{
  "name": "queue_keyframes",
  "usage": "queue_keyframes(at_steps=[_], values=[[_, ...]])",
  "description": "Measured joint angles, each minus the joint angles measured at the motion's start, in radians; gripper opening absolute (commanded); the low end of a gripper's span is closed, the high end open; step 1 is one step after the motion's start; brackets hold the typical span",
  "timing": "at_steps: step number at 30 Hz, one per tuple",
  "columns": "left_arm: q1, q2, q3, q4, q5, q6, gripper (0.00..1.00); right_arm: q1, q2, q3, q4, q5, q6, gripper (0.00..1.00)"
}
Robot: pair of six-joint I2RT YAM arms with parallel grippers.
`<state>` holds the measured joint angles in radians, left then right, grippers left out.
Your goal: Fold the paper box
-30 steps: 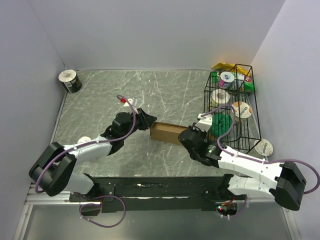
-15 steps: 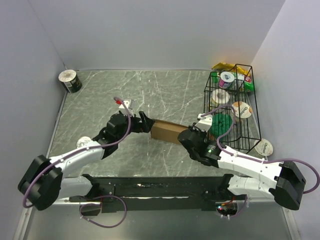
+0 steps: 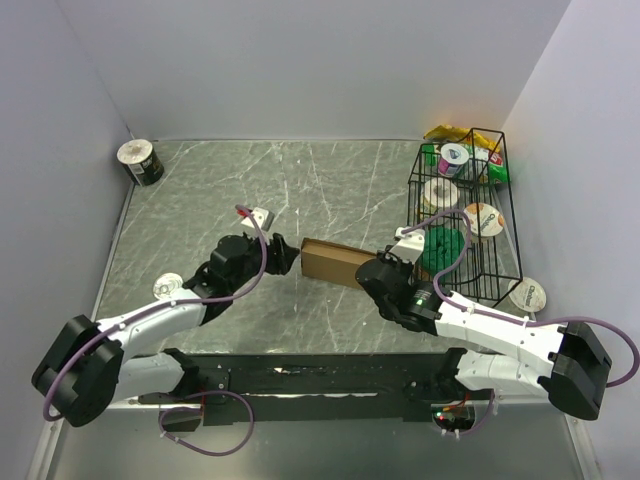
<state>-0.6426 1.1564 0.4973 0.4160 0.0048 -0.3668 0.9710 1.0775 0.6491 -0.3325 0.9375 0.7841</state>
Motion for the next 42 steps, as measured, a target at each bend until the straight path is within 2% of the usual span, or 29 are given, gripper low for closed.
queue_keyframes(at_steps=[17, 33, 38, 42], values=[[0.0, 0.091, 0.092, 0.008, 0.077, 0.046, 0.41, 0.0, 0.0, 0.0, 0.0, 0.0, 0.0, 0.0], [-0.001, 0.136, 0.123, 0.012, 0.103, 0.06, 0.21, 0.0, 0.005, 0.0, 0.005, -0.001, -0.001, 0.0], [-0.012, 0.14, 0.127, 0.012, 0.095, 0.06, 0.15, 0.0, 0.011, 0.0, 0.006, 0.002, 0.0, 0.0], [-0.039, 0.153, 0.14, 0.011, 0.035, 0.066, 0.1, 0.0, 0.013, 0.001, 0.007, 0.006, 0.0, 0.0]])
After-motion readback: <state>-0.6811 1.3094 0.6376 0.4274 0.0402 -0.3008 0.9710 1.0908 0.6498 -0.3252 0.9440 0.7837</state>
